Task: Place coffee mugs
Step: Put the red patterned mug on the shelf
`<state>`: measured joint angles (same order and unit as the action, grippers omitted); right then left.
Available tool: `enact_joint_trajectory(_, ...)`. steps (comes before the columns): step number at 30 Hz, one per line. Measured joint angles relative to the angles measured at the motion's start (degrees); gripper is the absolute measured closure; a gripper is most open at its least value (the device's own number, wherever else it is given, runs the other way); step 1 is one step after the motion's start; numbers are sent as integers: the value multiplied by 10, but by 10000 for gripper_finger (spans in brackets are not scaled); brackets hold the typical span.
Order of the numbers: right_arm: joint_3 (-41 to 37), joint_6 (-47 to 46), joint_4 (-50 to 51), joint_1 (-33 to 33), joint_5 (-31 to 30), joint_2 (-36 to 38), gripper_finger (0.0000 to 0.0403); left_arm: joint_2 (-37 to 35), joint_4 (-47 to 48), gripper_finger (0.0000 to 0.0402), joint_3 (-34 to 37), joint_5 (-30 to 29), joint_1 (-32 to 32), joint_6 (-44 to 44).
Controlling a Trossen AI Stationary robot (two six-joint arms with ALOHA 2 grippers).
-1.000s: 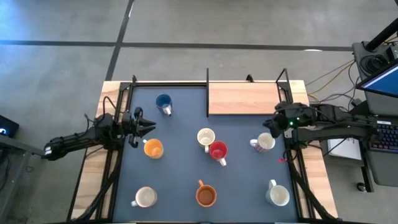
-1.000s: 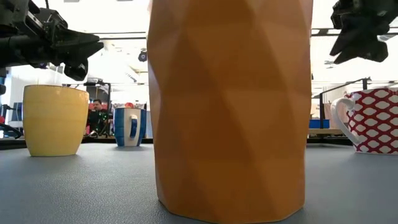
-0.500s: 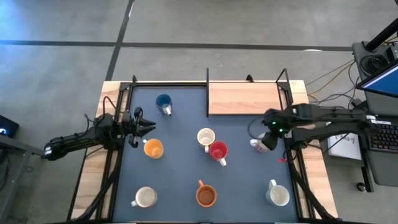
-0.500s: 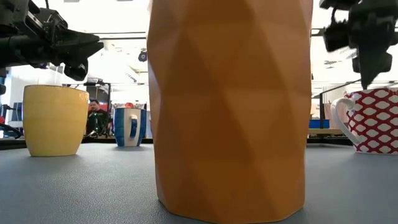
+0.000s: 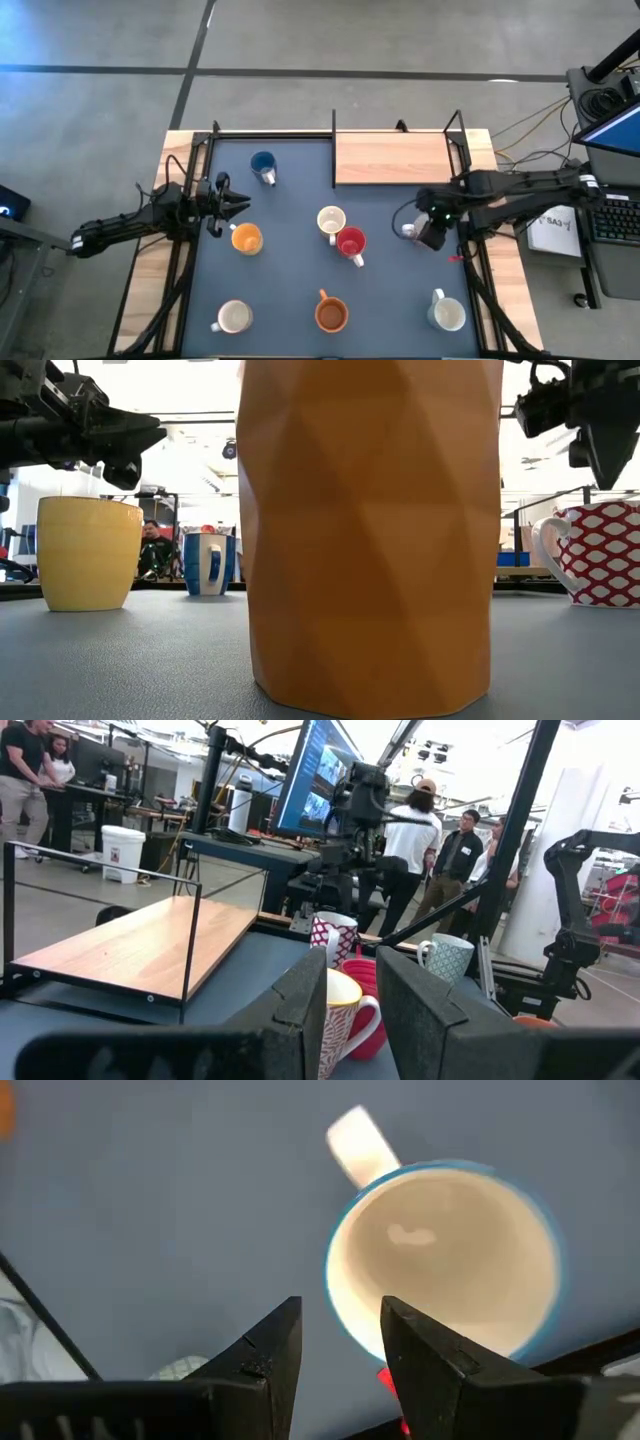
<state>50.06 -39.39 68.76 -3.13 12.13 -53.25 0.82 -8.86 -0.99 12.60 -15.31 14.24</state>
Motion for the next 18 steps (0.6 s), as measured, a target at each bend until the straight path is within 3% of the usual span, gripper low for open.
enact_joint_trajectory(18, 4, -4, 2, -78, -36, -142, 285, 0, 0, 329, 0, 0, 0, 0)
